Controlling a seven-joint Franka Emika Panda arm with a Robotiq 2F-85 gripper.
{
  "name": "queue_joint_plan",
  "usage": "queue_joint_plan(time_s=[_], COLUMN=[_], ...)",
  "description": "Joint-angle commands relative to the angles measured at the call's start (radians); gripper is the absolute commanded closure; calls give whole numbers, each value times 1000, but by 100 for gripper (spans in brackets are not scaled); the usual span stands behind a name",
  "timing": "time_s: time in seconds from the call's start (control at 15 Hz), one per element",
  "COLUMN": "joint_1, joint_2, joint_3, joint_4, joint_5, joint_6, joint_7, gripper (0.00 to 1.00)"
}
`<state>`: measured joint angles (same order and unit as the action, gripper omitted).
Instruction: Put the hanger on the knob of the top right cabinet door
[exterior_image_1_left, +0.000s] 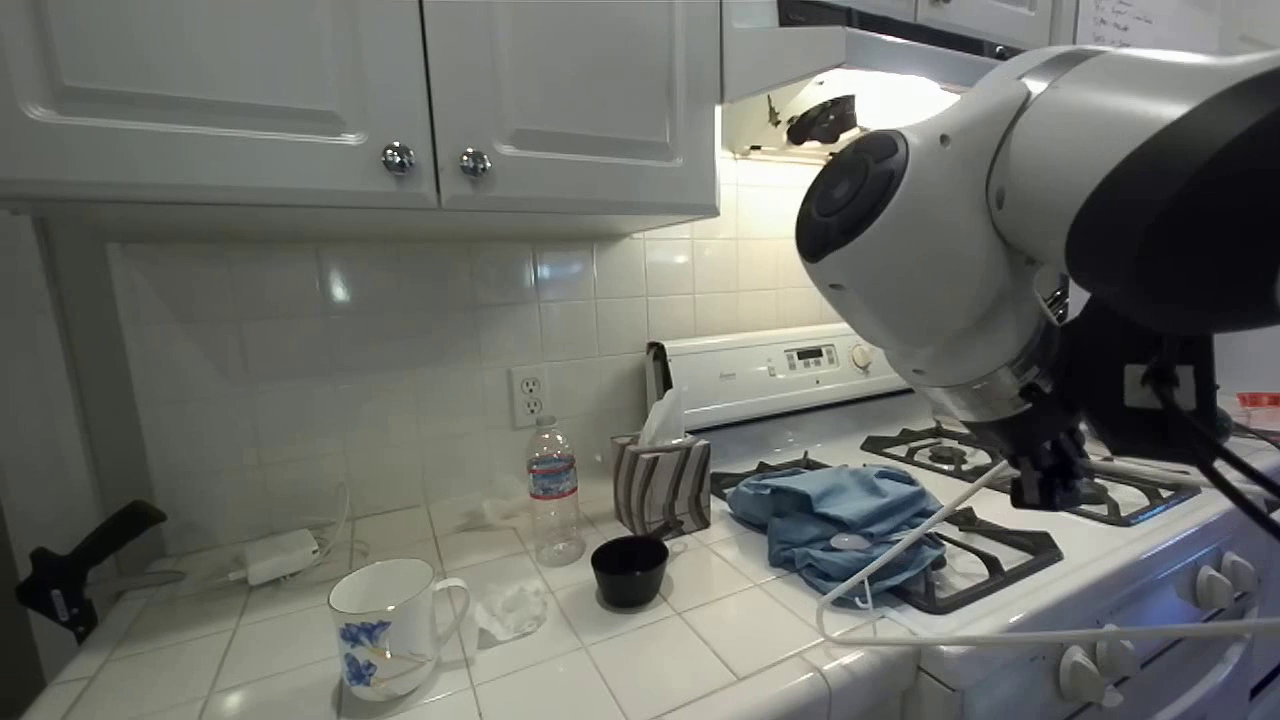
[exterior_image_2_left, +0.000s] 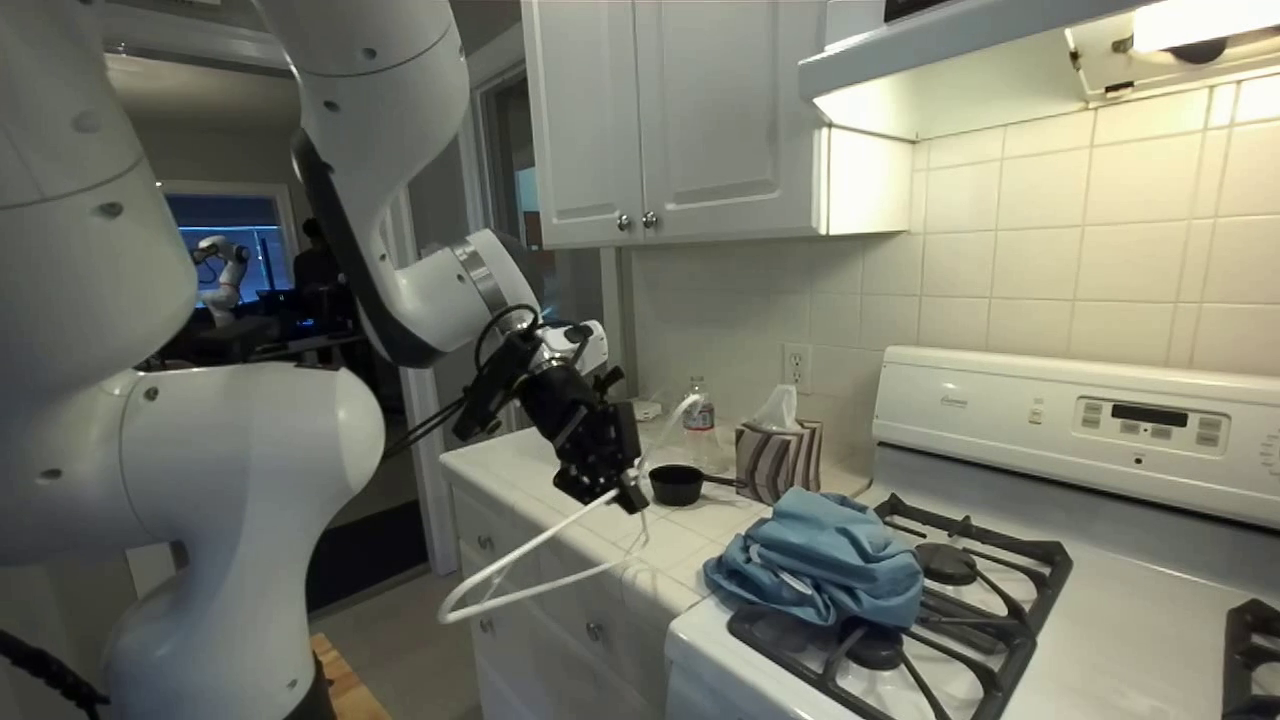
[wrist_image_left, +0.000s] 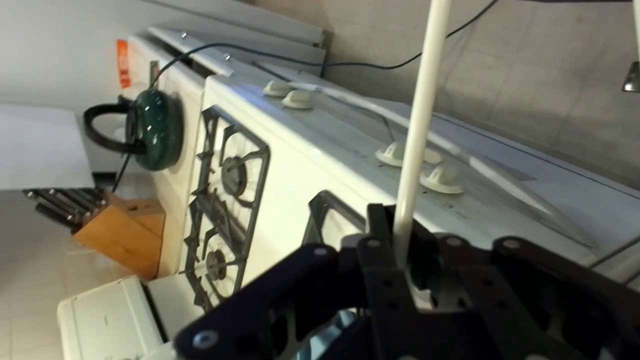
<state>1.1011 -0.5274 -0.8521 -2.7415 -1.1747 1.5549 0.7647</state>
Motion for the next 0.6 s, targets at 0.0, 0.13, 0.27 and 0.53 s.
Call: queue_joint_plan(time_s=[0.0, 0.13, 0.27, 0.53], joint_1=[-74, -262, -390, -721], joint_2=[-86, -23, 9, 54], joint_3=[-64, 13, 21, 108], joint_4=[-14, -14, 0, 17], joint_5=[-270, -397, -537, -811], joint_6=[-27, 74, 193, 511], joint_7=[-234, -375, -483, -597], gripper=[98, 98, 98, 98])
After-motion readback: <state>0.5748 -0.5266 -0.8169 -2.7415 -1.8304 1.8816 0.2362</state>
